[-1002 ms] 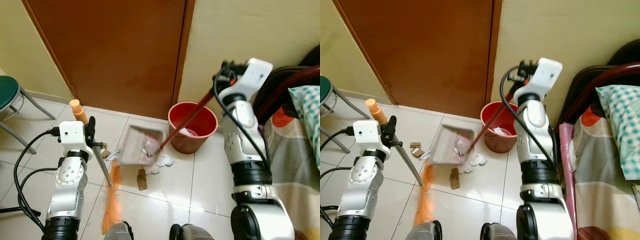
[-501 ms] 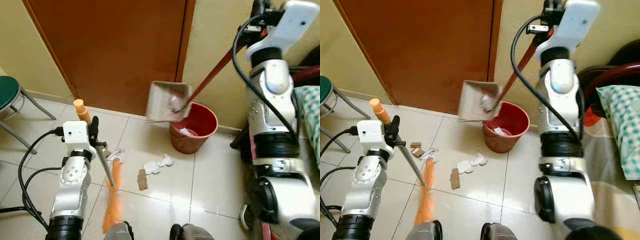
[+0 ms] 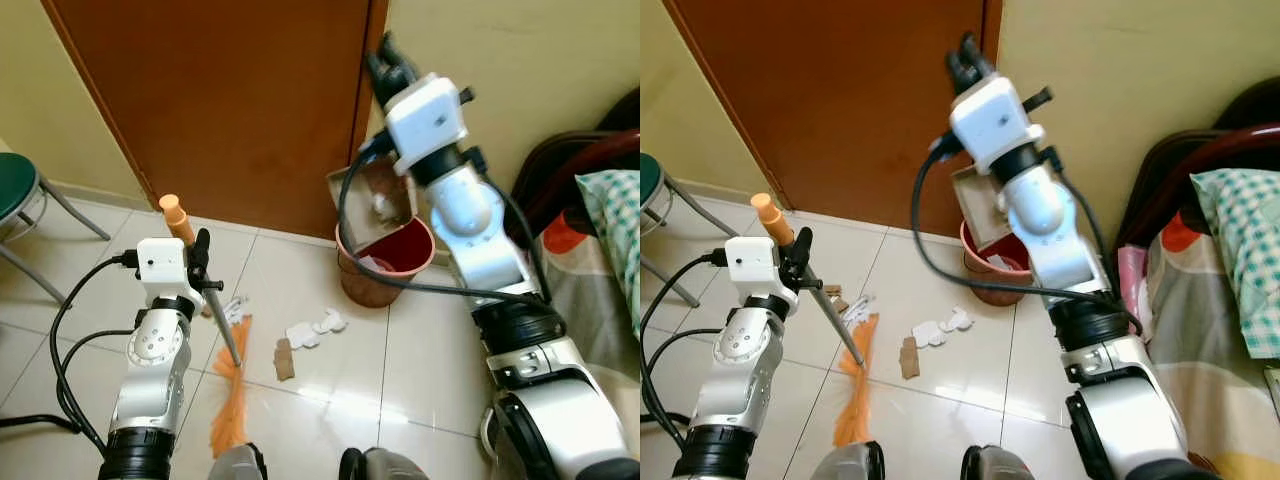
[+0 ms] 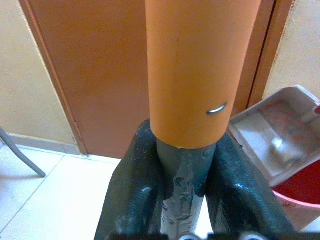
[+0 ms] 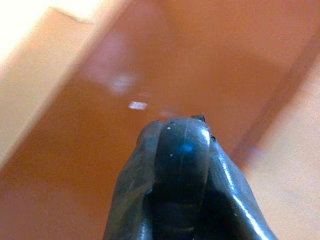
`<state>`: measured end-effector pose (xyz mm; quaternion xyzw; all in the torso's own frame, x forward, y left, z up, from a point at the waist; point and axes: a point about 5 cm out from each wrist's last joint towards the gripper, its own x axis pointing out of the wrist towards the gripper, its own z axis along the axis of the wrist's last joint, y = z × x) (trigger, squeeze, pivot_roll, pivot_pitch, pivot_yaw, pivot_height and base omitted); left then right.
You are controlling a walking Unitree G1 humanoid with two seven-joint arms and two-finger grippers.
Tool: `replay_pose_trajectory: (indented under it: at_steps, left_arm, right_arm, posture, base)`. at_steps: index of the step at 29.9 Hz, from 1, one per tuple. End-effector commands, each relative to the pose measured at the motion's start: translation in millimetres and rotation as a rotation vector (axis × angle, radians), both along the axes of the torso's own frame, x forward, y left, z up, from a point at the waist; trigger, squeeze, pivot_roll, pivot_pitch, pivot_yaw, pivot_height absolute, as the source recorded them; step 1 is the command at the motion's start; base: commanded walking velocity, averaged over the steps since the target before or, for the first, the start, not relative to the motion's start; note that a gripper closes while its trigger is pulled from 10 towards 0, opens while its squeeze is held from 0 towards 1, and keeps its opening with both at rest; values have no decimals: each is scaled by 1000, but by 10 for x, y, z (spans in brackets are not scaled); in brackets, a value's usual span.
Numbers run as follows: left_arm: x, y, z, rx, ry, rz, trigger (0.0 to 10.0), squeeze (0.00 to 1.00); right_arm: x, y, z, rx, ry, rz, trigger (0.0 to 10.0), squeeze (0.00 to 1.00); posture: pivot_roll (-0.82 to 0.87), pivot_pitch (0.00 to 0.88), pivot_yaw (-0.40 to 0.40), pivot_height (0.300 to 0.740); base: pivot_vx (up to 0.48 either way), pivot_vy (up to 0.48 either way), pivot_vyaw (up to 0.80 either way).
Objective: Sweep floor
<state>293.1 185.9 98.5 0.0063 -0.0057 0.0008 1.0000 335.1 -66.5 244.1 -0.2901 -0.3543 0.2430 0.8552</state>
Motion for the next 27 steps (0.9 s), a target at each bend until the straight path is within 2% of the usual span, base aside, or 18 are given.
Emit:
replay_pose_trajectory:
  at_steps: [1,9,11,12,14,17,18,20,21,22,24,27]
  left_arm:
    - [-10,-32,-13,-29,5,-10,10000,0]
    - [3,-53,-8,-34,2,-20,10000,0]
    - [8,-58,-4,-34,0,-21,10000,0]
    - [11,-59,-2,-34,-1,-22,10000,0]
    - [11,-59,-2,-34,-2,-23,10000,0]
    - [14,-54,2,-34,-4,-22,10000,0]
    - [14,-54,2,-34,-4,-22,10000,0]
    - [18,-61,9,-34,-7,-23,10000,0]
    - [22,-67,12,-34,-8,-24,10000,0]
    - [24,-75,15,-33,-9,-25,10000,0]
    - [23,-77,14,-30,-10,-26,10000,0]
    - [14,-71,10,-28,-9,-26,10000,0]
  right_arm:
    - [-62,69,-5,-89,-59,48,10000,0]
    - [-83,87,-21,-119,-84,68,10000,0]
    - [-88,82,42,-101,-114,58,10000,0]
    - [-101,73,164,-51,-162,41,10000,0]
    - [-104,71,192,-39,-173,37,10000,0]
    - [-131,76,549,177,-189,49,10000,0]
    - [-131,76,549,177,-189,49,10000,0]
    - [-163,112,716,258,-195,80,10000,0]
    - [-165,131,743,302,-172,95,10000,0]
    - [-149,147,735,391,-106,111,10000,0]
    - [-121,160,678,475,-21,121,10000,0]
    - [-112,171,626,497,17,120,10000,0]
  posture:
    - [-33,105,-22,740]
    - [-34,104,-24,740]
    - [-34,104,-24,740]
    - [-34,99,-24,740]
    - [-34,99,-24,740]
    - [-32,96,-23,740]
    - [-32,96,-23,740]
    - [-32,94,-22,740]
    - [-31,94,-21,740]
    - [-31,94,-21,740]
    - [-29,91,-23,740]
    - [-29,91,-23,740]
  base:
    - [0,0,0]
    - [0,0,0]
    - [0,0,0]
    - [0,0,0]
    - [0,0,0]
    - [0,0,0]
    - [0,0,0]
    - [0,0,0]
    - [0,0,0]
    - [0,0,0]
    - [0,0,0]
    - [0,0,0]
